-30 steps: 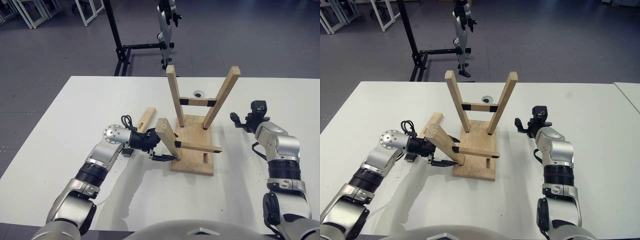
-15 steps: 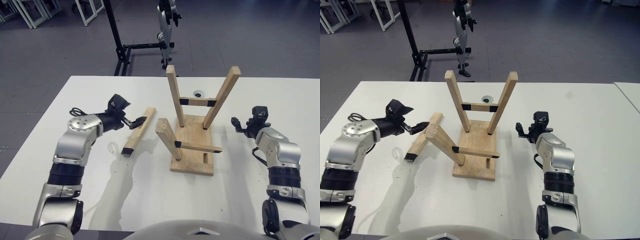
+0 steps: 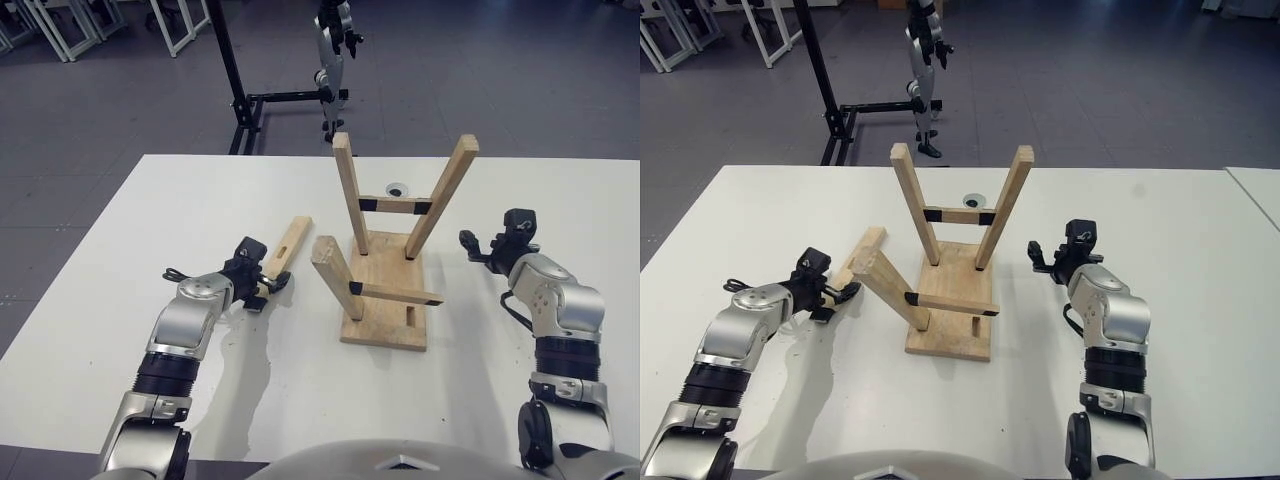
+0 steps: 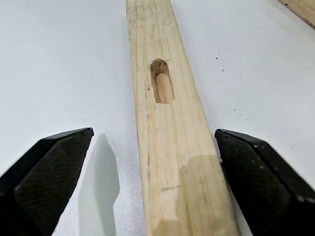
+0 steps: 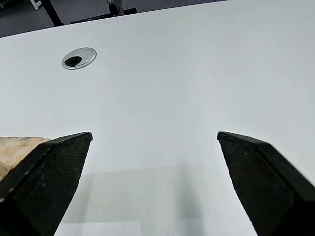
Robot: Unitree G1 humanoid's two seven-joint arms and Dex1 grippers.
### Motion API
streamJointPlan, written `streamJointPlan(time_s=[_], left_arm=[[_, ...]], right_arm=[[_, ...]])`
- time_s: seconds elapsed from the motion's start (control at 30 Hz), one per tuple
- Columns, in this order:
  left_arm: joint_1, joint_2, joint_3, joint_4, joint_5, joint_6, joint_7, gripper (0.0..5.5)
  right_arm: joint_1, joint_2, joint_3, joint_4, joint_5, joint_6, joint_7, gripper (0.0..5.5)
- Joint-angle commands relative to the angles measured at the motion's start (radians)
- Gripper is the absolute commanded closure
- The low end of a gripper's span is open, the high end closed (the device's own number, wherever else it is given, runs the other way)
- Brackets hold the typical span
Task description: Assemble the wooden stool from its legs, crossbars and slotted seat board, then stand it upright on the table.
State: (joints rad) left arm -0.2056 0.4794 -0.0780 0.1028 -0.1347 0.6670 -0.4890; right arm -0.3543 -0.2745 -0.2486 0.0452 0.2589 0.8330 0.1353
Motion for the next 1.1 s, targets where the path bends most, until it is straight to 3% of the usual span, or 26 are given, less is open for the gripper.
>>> streamJointPlan(time_s=[0.03, 0.27, 0.43, 0.53, 0.63, 0.7, 0.8, 0.9, 1.1], left_arm=[[0.075, -0.009, -0.007, 0.092, 0.016, 0.026, 0.009, 1.51], [0.101, -0.029, 0.003, 0.121, 0.014, -0.011, 0.019, 2.6], [0.121, -0.037, 0.002, 0.141, 0.004, -0.083, -0.011, 2.96], [0.081, -0.048, 0.121, 0.165, -0.101, -0.133, -0.062, 3.11], [-0.028, -0.035, 0.298, 0.134, -0.313, -0.158, -0.189, 3.36], [-0.099, -0.015, 0.398, 0.033, -0.502, -0.081, -0.272, 3.44], [-0.164, -0.001, 0.452, -0.097, -0.733, 0.072, -0.334, 3.44], [-0.209, 0.003, 0.452, -0.137, -0.883, 0.188, -0.371, 3.44], [-0.248, -0.008, 0.345, -0.11, -0.894, 0.242, -0.431, 3.44]], right_arm=[[-0.023, 0.0, -0.008, -0.024, 0.009, 0.023, -0.011, 0.8], [-0.036, -0.013, -0.021, -0.03, 0.011, 0.033, -0.013, 0.8], [-0.058, -0.023, -0.041, -0.013, 0.011, 0.016, -0.017, 0.8], [-0.119, -0.035, -0.124, 0.023, 0.058, -0.033, -0.008, 0.8], [-0.235, -0.007, -0.307, 0.024, 0.294, -0.007, 0.048, 0.8], [-0.298, 0.011, -0.406, -0.003, 0.499, 0.047, 0.083, 0.8], [-0.352, 0.038, -0.462, -0.045, 0.756, 0.128, 0.086, 0.8], [-0.384, 0.067, -0.41, -0.056, 0.892, 0.182, 0.087, 0.8], [-0.345, 0.12, -0.196, -0.086, 0.901, 0.219, 0.109, 0.8]])
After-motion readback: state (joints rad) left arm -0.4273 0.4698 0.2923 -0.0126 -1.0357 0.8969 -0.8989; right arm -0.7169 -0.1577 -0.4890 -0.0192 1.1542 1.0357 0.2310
